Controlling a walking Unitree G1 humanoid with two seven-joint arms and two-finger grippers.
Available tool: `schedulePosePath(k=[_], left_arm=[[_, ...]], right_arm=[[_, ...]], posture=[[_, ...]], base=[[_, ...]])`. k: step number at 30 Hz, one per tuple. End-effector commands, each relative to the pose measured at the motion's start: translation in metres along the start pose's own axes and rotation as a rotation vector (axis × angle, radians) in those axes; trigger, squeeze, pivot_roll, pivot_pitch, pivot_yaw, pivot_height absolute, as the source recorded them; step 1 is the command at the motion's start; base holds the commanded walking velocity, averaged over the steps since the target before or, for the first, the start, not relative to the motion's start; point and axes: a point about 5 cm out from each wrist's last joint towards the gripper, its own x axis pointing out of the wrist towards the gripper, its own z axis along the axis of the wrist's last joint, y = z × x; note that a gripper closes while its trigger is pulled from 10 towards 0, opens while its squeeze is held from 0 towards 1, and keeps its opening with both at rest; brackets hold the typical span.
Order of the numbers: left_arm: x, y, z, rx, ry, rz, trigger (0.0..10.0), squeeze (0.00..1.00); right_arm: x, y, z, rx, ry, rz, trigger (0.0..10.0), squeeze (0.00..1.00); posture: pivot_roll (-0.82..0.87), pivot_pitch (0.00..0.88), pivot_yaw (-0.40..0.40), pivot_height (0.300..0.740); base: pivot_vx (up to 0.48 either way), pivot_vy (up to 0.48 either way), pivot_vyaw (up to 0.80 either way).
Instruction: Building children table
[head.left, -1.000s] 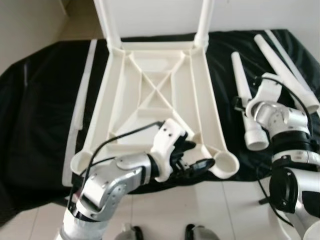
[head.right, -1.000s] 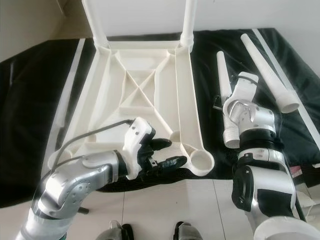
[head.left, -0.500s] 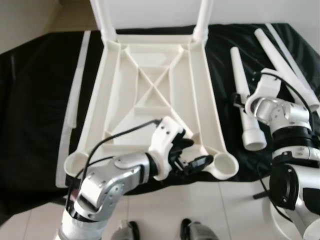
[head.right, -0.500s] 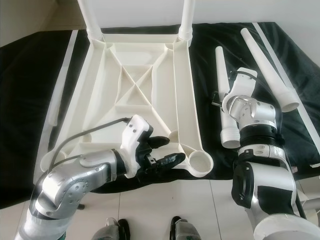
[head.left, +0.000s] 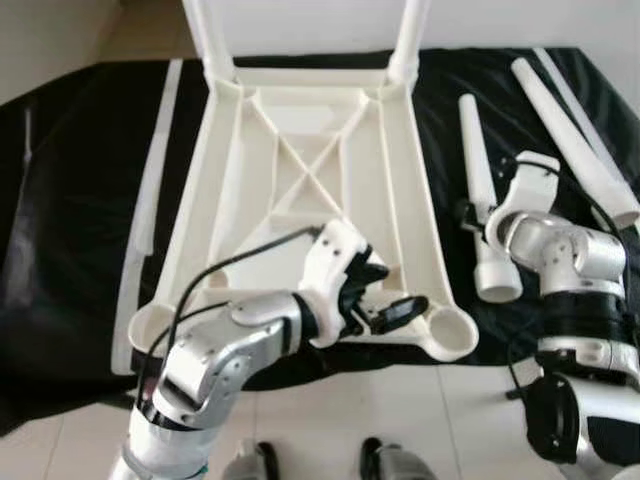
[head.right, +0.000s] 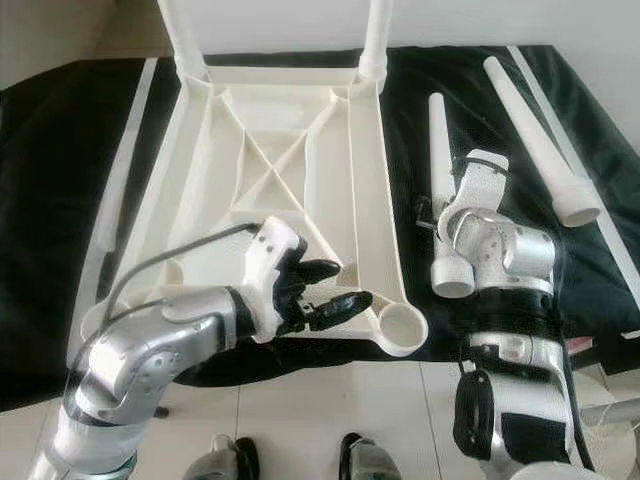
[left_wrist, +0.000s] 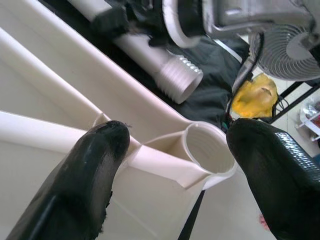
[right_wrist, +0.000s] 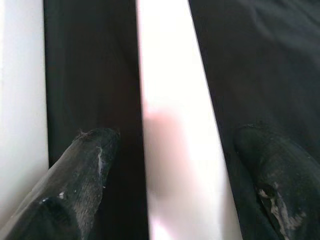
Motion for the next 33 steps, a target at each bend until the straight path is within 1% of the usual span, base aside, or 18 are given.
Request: schedulePosePath(k=[1, 4, 5, 6, 7, 8, 9, 11, 12, 20, 24, 25, 26, 28, 29, 30, 31, 33], left_arm=[[0.002, 0.001, 0.001, 0.008, -0.007, -0.004, 10.0, 0.0], [0.003, 0.002, 0.001, 0.009, -0.009, -0.005, 10.0, 0.0], [0.004, 0.002, 0.001, 0.012, -0.01, -0.006, 10.0, 0.0], [0.004, 0.002, 0.002, 0.013, -0.011, -0.007, 10.0, 0.0], [0.005, 0.003, 0.002, 0.016, -0.013, -0.008, 10.0, 0.0], [0.005, 0.003, 0.002, 0.016, -0.013, -0.008, 10.0, 0.0], [0.005, 0.004, 0.003, 0.019, -0.014, -0.007, 10.0, 0.0], [0.005, 0.004, 0.004, 0.021, -0.015, -0.006, 10.0, 0.0], [0.004, 0.005, 0.004, 0.026, -0.016, -0.001, 10.0, 0.0], [0.003, 0.01, 0.006, 0.042, -0.019, 0.016, 10.0, 0.0], [0.001, 0.015, 0.009, 0.055, -0.026, 0.049, 10.0, 0.0], [0.0, 0.019, 0.01, 0.057, -0.028, 0.065, 10.0, 0.0], [0.0, 0.019, 0.01, 0.057, -0.028, 0.065, 10.0, 0.0], [-0.001, 0.027, 0.012, 0.045, -0.043, 0.108, 10.0, 0.0], [-0.001, 0.027, 0.012, 0.045, -0.043, 0.108, 10.0, 0.0], [-0.001, 0.032, 0.014, 0.04, -0.047, 0.136, 10.0, 0.0], [-0.001, 0.032, 0.014, 0.04, -0.047, 0.136, 10.0, 0.0], [-0.002, 0.046, 0.022, 0.059, -0.088, 0.234, 10.0, 0.0]], right_arm=[[0.005, -0.013, -0.036, 0.017, 0.168, -0.044, 10.0, 0.0], [0.005, -0.017, -0.04, 0.021, 0.189, -0.057, 10.0, 0.0], [0.006, -0.021, -0.044, 0.03, 0.212, -0.071, 9.7, 0.0], [0.007, -0.023, -0.047, 0.05, 0.238, -0.076, 6.1, 0.0], [0.009, -0.025, -0.051, 0.059, 0.264, -0.082, 4.3, 0.0], [0.009, -0.025, -0.051, 0.059, 0.264, -0.082, 4.3, 0.0], [0.011, -0.026, -0.052, 0.082, 0.287, -0.078, 1.1, 0.0], [0.012, -0.026, -0.053, 0.096, 0.301, -0.073, 1.1, 0.0], [0.015, -0.025, -0.052, 0.096, 0.299, -0.073, 0.0, 0.0], [0.021, -0.014, -0.042, 0.089, 0.267, -0.028, 0.0, 0.0], [0.023, -0.005, -0.031, 0.06, 0.192, 0.012, 0.0, 0.0], [0.023, -0.001, -0.02, 0.067, 0.119, 0.042, 6.9, 0.0], [0.023, -0.001, -0.02, 0.067, 0.119, 0.042, 6.9, 0.0], [0.019, 0.002, 0.002, 0.07, -0.05, 0.073, 6.9, 0.0], [0.019, 0.002, 0.002, 0.07, -0.05, 0.073, 6.9, 0.0], [0.016, 0.005, 0.011, 0.097, -0.114, 0.118, 10.0, 0.0], [0.016, 0.005, 0.011, 0.097, -0.114, 0.118, 10.0, 0.0], [0.008, 0.007, 0.029, 0.185, -0.282, 0.239, 10.0, 0.0]], posture=[[-0.07, 0.197, -0.009, 0.74], [-0.08, 0.191, -0.008, 0.74], [-0.08, 0.189, -0.008, 0.74], [-0.08, 0.186, -0.008, 0.74], [-0.08, 0.18, -0.007, 0.74], [-0.08, 0.18, -0.007, 0.74], [-0.07, 0.173, -0.007, 0.74], [-0.07, 0.173, -0.007, 0.74], [-0.07, 0.166, -0.007, 0.74], [-0.05, 0.146, -0.009, 0.74], [-0.04, 0.133, -0.011, 0.74], [-0.04, 0.127, -0.01, 0.74], [-0.04, 0.127, -0.01, 0.74], [-0.04, 0.12, -0.009, 0.74], [-0.04, 0.12, -0.009, 0.74], [-0.04, 0.112, -0.007, 0.74], [-0.04, 0.112, -0.007, 0.74], [-0.04, 0.091, -0.005, 0.74]], base=[[0.0, 0.0, 0.0], [0.0, 0.0, 0.0], [0.0, 0.0, 0.0], [0.0, 0.0, 0.0], [0.0, 0.0, 0.0], [0.0, 0.0, 0.0], [0.0, 0.0, 0.0], [0.0, 0.0, 0.0], [0.0, 0.0, 0.0], [0.0, 0.0, 0.0], [0.0, 0.0, 0.0], [0.0, 0.0, 0.0], [0.0, 0.0, 0.0], [0.0, 0.0, 0.0], [0.0, 0.0, 0.0], [0.0, 0.0, 0.0], [0.0, 0.0, 0.0], [0.0, 0.0, 0.0]])
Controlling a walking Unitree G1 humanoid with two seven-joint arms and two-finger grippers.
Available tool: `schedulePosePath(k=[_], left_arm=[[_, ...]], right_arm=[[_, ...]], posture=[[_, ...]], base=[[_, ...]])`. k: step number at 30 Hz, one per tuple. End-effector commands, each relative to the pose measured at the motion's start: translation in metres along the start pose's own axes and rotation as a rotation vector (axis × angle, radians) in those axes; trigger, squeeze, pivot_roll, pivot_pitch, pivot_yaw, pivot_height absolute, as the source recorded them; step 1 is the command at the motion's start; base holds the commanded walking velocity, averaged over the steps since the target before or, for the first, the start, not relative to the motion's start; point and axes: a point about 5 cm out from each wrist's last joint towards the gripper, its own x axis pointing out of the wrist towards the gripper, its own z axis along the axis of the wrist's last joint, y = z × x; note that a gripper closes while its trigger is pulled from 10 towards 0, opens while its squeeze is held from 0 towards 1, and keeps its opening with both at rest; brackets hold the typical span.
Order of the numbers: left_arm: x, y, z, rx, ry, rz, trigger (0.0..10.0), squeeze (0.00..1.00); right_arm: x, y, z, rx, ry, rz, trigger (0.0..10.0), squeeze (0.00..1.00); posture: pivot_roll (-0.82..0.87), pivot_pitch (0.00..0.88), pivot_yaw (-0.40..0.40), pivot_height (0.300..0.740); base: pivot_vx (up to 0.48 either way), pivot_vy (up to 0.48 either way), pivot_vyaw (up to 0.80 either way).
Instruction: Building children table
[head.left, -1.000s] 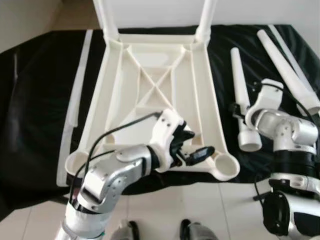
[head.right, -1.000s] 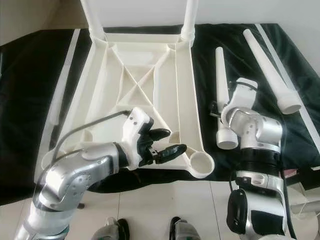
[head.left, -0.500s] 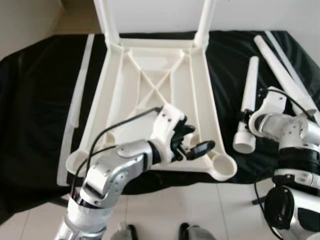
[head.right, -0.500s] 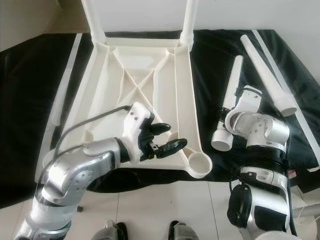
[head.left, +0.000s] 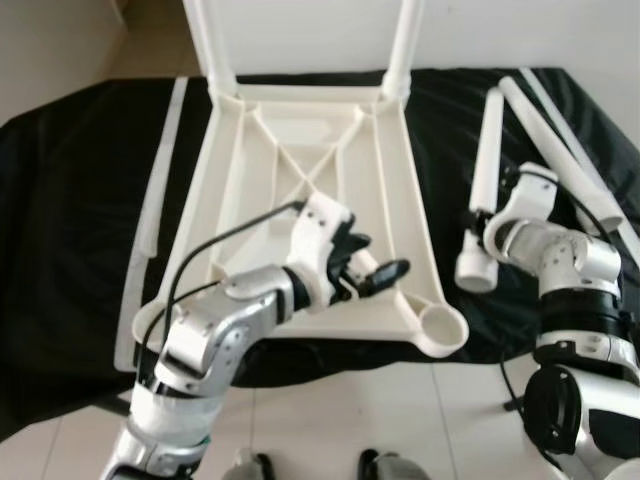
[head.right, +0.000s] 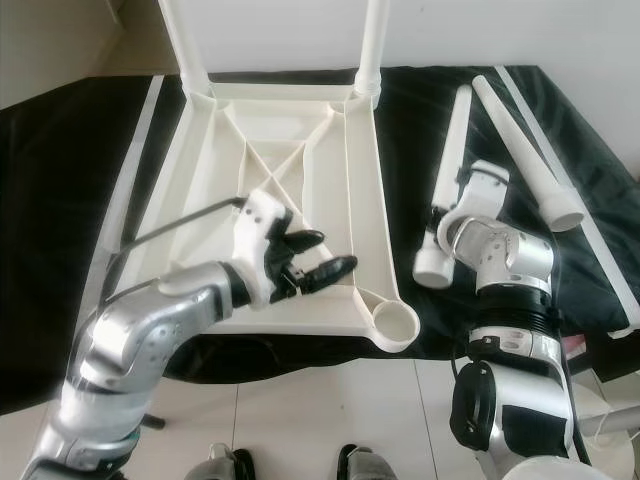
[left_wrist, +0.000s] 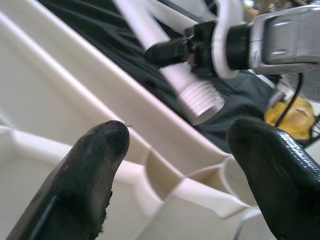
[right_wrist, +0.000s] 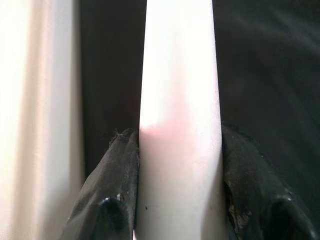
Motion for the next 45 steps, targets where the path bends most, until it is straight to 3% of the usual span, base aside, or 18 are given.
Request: schedulePosePath(k=[1, 8, 12, 13, 14, 15, 16, 17, 20, 25, 28, 32, 35, 40, 44, 45], left_arm=[[0.001, 0.012, 0.008, 0.019, -0.039, 0.104, 10.0, 0.0], [0.007, 0.022, 0.015, -0.08, -0.043, 0.135, 10.0, 0.0], [0.01, 0.037, 0.02, -0.149, -0.08, 0.185, 10.0, 0.0], [0.012, 0.043, 0.022, -0.166, -0.087, 0.209, 10.0, 0.0], [0.013, 0.051, 0.024, -0.173, -0.088, 0.245, 10.0, 0.0], [0.013, 0.051, 0.024, -0.173, -0.088, 0.245, 10.0, 0.0], [0.014, 0.057, 0.026, -0.164, -0.086, 0.277, 10.0, 0.0], [0.014, 0.066, 0.03, -0.155, -0.087, 0.327, 10.0, 0.0], [0.015, 0.078, 0.036, -0.147, -0.091, 0.395, 10.0, 0.0], [0.014, 0.084, 0.039, -0.144, -0.092, 0.426, 10.0, 0.0], [0.015, 0.098, 0.046, -0.132, -0.093, 0.494, 10.0, 0.0], [0.021, 0.106, 0.052, -0.089, -0.099, 0.521, 10.0, 0.0], [0.026, 0.109, 0.052, -0.101, -0.104, 0.52, 10.0, 0.0], [0.035, 0.112, 0.046, -0.006, -0.099, 0.545, 10.0, 0.0], [0.038, 0.111, 0.045, 0.02, -0.091, 0.528, 10.0, 0.0], [0.042, 0.104, 0.048, -0.008, -0.126, 0.433, 10.0, 0.0]], right_arm=[[-0.007, 0.003, 0.017, 0.083, -0.156, 0.107, 10.0, 0.0], [-0.014, 0.007, 0.025, 0.101, -0.256, 0.176, 10.0, 0.0], [-0.021, 0.013, 0.028, 0.035, -0.332, 0.204, 10.0, 0.0], [-0.024, 0.016, 0.028, -0.016, -0.371, 0.204, 10.0, 0.0], [-0.028, 0.02, 0.026, -0.132, -0.411, 0.189, 10.0, 0.0], [-0.028, 0.02, 0.026, -0.132, -0.411, 0.189, 10.0, 0.0], [-0.03, 0.024, 0.024, -0.282, -0.447, 0.167, 10.0, 0.0], [-0.034, 0.032, 0.019, -0.331, -0.477, 0.192, 10.0, 0.0], [-0.04, 0.041, 0.014, -0.354, -0.519, 0.241, 10.0, 0.0], [-0.042, 0.044, 0.011, -0.326, -0.524, 0.268, 10.0, 0.0], [-0.046, 0.048, 0.005, -0.302, -0.54, 0.287, 10.0, 0.0], [-0.053, 0.052, -0.001, -0.275, -0.596, 0.32, 10.0, 0.0], [-0.056, 0.058, -0.011, -0.277, -0.582, 0.366, 10.0, 0.0], [-0.064, 0.068, -0.028, -0.235, -0.546, 0.457, 10.0, 0.0], [-0.067, 0.071, -0.032, -0.232, -0.541, 0.473, 10.0, 0.0], [-0.073, 0.077, -0.034, -0.207, -0.54, 0.527, 10.0, 0.0]], posture=[[-0.04, 0.09, -0.004, 0.74], [-0.05, 0.075, 0.004, 0.74], [-0.05, 0.072, 0.008, 0.74], [-0.05, 0.072, 0.008, 0.74], [-0.05, 0.071, 0.009, 0.74], [-0.05, 0.071, 0.009, 0.74], [-0.05, 0.07, 0.013, 0.74], [-0.06, 0.07, 0.015, 0.74], [-0.06, 0.066, 0.015, 0.74], [-0.06, 0.061, 0.016, 0.74], [-0.07, 0.05, 0.019, 0.74], [-0.07, 0.041, 0.017, 0.74], [-0.07, 0.04, 0.018, 0.74], [-0.09, 0.052, 0.026, 0.74], [-0.09, 0.053, 0.03, 0.74], [-0.1, 0.056, 0.039, 0.74]], base=[[0.0, 0.0, 0.0], [0.0, 0.0, 0.0], [0.0, 0.0, 0.0], [0.0, 0.0, 0.0], [0.0, 0.0, 0.0], [0.0, 0.0, 0.0], [0.0, 0.0, 0.0], [0.0, 0.0, 0.0], [0.0, 0.0, 0.0], [0.0, 0.0, 0.0], [0.0, 0.0, 0.0], [0.0, 0.0, 0.0], [0.0, 0.0, 0.0], [0.0, 0.0, 0.0], [0.0, 0.0, 0.0], [0.0, 0.0, 0.0]])
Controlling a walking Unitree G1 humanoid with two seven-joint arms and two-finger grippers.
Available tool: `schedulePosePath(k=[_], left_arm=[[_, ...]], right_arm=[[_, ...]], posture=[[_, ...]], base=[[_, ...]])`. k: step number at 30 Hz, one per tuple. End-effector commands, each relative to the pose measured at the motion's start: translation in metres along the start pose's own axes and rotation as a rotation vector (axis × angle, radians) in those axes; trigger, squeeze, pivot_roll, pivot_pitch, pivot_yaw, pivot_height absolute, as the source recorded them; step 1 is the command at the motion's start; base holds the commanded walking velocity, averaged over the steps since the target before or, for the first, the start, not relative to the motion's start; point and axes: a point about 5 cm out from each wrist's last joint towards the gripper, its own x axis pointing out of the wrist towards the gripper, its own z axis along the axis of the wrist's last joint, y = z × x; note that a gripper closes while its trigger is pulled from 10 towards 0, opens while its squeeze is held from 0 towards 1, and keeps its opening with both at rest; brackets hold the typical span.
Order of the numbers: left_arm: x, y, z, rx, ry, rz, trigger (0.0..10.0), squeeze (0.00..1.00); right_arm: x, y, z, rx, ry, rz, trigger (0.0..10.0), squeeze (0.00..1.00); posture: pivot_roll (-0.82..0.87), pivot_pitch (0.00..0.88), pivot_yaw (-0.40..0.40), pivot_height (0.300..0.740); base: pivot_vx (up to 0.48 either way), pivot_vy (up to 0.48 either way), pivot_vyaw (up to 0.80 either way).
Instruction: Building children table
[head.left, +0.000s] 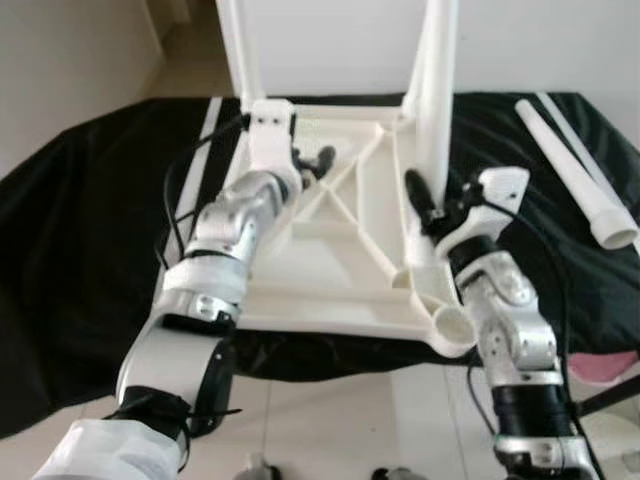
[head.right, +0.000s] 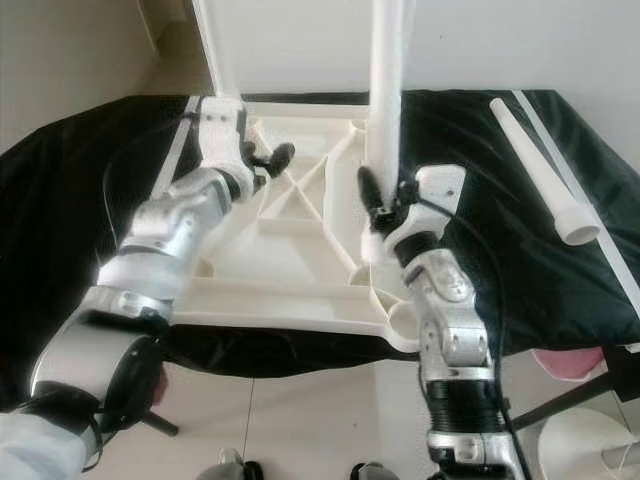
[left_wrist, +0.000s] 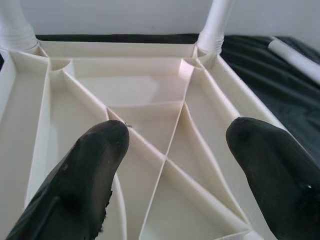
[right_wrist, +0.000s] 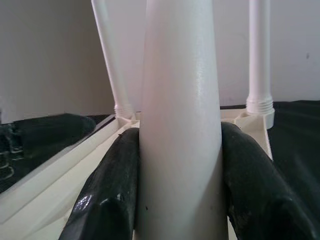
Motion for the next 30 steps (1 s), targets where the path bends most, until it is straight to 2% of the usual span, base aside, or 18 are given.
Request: schedulePosePath(k=[1, 2, 4, 9, 12, 13, 16, 18, 19, 21, 23, 24, 27, 29, 30], left_arm=[[0.002, -0.017, 0.01, -0.018, -0.044, -0.19, 10.0, 0.0], [0.002, -0.017, 0.01, -0.018, -0.044, -0.19, 10.0, 0.0], [0.005, -0.025, 0.014, -0.034, -0.062, -0.27, 10.0, 0.0], [0.012, -0.033, 0.019, -0.037, -0.043, -0.333, 10.0, 0.0], [0.016, -0.041, 0.024, -0.044, -0.034, -0.382, 10.0, 0.0], [0.018, -0.048, 0.032, -0.081, -0.04, -0.433, 10.0, 0.0], [0.018, -0.054, 0.04, -0.108, -0.052, -0.485, 10.0, 0.0], [0.016, -0.066, 0.055, -0.211, -0.066, -0.615, 10.0, 0.0], [0.016, -0.066, 0.055, -0.211, -0.066, -0.615, 10.0, 0.0], [0.012, -0.076, 0.069, -0.264, -0.091, -0.734, 10.0, 0.0], [0.011, -0.08, 0.073, -0.255, -0.095, -0.766, 10.0, 0.0], [0.011, -0.082, 0.074, -0.214, -0.098, -0.777, 10.0, 0.0], [0.01, -0.087, 0.076, -0.209, -0.098, -0.81, 10.0, 0.0], [0.009, -0.088, 0.084, -0.28, -0.115, -0.826, 10.0, 0.0], [0.009, -0.088, 0.084, -0.28, -0.115, -0.826, 10.0, 0.0]], right_arm=[[-0.003, 0.017, 0.011, 0.048, -0.061, 0.107, 10.0, 0.0], [-0.003, 0.017, 0.011, 0.048, -0.061, 0.107, 10.0, 0.0], [-0.006, 0.029, 0.014, 0.084, -0.082, 0.184, 10.0, 0.0], [-0.01, 0.037, 0.009, 0.108, -0.062, 0.238, 10.0, 0.0], [-0.01, 0.039, 0.006, 0.1, -0.039, 0.249, 10.0, 0.0], [-0.011, 0.04, 0.003, 0.093, -0.025, 0.253, 10.0, 0.0], [-0.011, 0.041, 0.001, 0.091, -0.014, 0.258, 10.0, 0.0], [-0.012, 0.042, -0.002, 0.083, 0.001, 0.259, 10.0, 0.0], [-0.012, 0.042, -0.002, 0.083, 0.001, 0.259, 10.0, 0.0], [-0.012, 0.041, -0.003, 0.082, 0.007, 0.265, 10.0, 0.0], [-0.011, 0.041, -0.004, 0.078, 0.013, 0.269, 10.0, 0.0], [-0.011, 0.04, -0.006, 0.073, 0.017, 0.27, 10.0, 0.0], [-0.008, 0.039, -0.008, 0.069, 0.024, 0.256, 10.0, 0.0], [-0.003, 0.036, -0.016, 0.015, 0.082, 0.192, 10.0, 0.0], [-0.003, 0.036, -0.016, 0.015, 0.082, 0.192, 10.0, 0.0]], posture=[[-0.11, 0.056, 0.043, 0.74], [-0.11, 0.056, 0.043, 0.74], [-0.11, 0.058, 0.052, 0.74], [-0.1, 0.069, 0.058, 0.74], [-0.1, 0.071, 0.06, 0.74], [-0.1, 0.069, 0.063, 0.74], [-0.11, 0.067, 0.065, 0.74], [-0.11, 0.061, 0.062, 0.74], [-0.11, 0.061, 0.062, 0.74], [-0.1, 0.051, 0.065, 0.74], [-0.1, 0.047, 0.062, 0.74], [-0.1, 0.047, 0.062, 0.74], [-0.09, 0.044, 0.056, 0.74], [-0.08, 0.048, 0.047, 0.74], [-0.08, 0.048, 0.047, 0.74]], base=[[0.0, 0.0, 0.0], [0.0, 0.0, 0.0], [0.0, 0.0, 0.0], [0.0, 0.0, 0.0], [0.0, 0.0, 0.0], [0.0, 0.0, 0.0], [0.0, 0.0, 0.0], [0.0, 0.0, 0.0], [0.0, 0.0, 0.0], [0.0, 0.0, 0.0], [0.0, 0.0, 0.0], [0.0, 0.0, 0.0], [0.0, 0.0, 0.0], [0.0, 0.0, 0.0], [0.0, 0.0, 0.0]])
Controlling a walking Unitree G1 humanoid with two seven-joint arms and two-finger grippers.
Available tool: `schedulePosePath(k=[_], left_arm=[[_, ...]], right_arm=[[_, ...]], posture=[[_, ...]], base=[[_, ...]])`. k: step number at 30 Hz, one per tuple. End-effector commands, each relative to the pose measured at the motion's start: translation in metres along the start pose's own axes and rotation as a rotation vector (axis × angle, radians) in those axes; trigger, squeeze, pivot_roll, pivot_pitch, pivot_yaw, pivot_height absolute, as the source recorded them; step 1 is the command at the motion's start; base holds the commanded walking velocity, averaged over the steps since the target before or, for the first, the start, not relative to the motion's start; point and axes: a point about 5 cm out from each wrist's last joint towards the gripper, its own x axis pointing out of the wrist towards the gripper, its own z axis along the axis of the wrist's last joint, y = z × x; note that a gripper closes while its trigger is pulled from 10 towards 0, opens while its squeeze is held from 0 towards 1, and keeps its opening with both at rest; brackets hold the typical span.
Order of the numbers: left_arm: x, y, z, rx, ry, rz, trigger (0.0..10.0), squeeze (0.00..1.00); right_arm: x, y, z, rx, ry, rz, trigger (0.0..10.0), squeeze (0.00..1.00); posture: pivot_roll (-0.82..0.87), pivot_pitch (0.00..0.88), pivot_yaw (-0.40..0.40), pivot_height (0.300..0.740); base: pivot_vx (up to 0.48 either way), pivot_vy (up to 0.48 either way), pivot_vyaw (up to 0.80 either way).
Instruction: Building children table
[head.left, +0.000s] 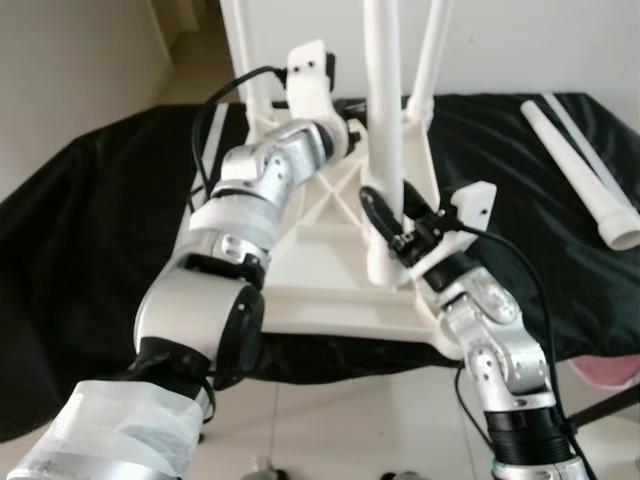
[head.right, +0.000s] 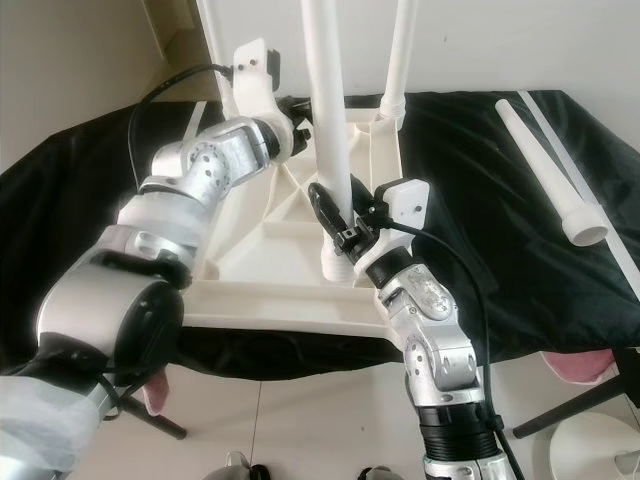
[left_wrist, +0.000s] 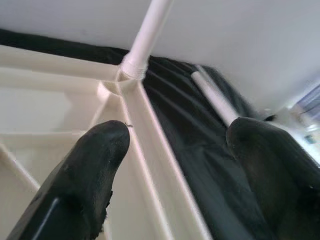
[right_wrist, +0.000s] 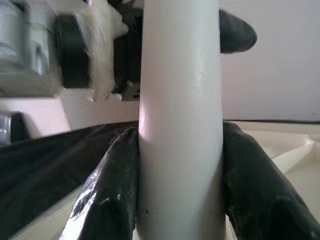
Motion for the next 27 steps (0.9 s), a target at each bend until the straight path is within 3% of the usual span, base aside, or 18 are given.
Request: schedulePosePath(k=[1, 10, 27], left_arm=[[-0.006, -0.048, 0.013, 0.021, -0.024, -0.642, 10.0, 0.0], [-0.006, -0.064, 0.014, 0.028, -0.034, -0.687, 10.0, 0.0], [-0.012, -0.089, 0.029, 0.017, -0.083, -0.773, 10.0, 0.0]], right_arm=[[0.002, -0.001, -0.015, -0.015, 0.086, -0.044, 10.0, 0.0], [0.007, 0.001, -0.018, -0.003, 0.113, -0.061, 10.0, 0.0], [0.016, 0.003, -0.009, 0.036, 0.058, -0.107, 10.0, 0.0]], posture=[[-0.08, 0.049, 0.044, 0.74], [-0.08, 0.051, 0.033, 0.74], [-0.08, 0.049, 0.052, 0.74]], base=[[0.0, 0.0, 0.0], [0.0, 0.0, 0.0], [0.0, 0.0, 0.0]])
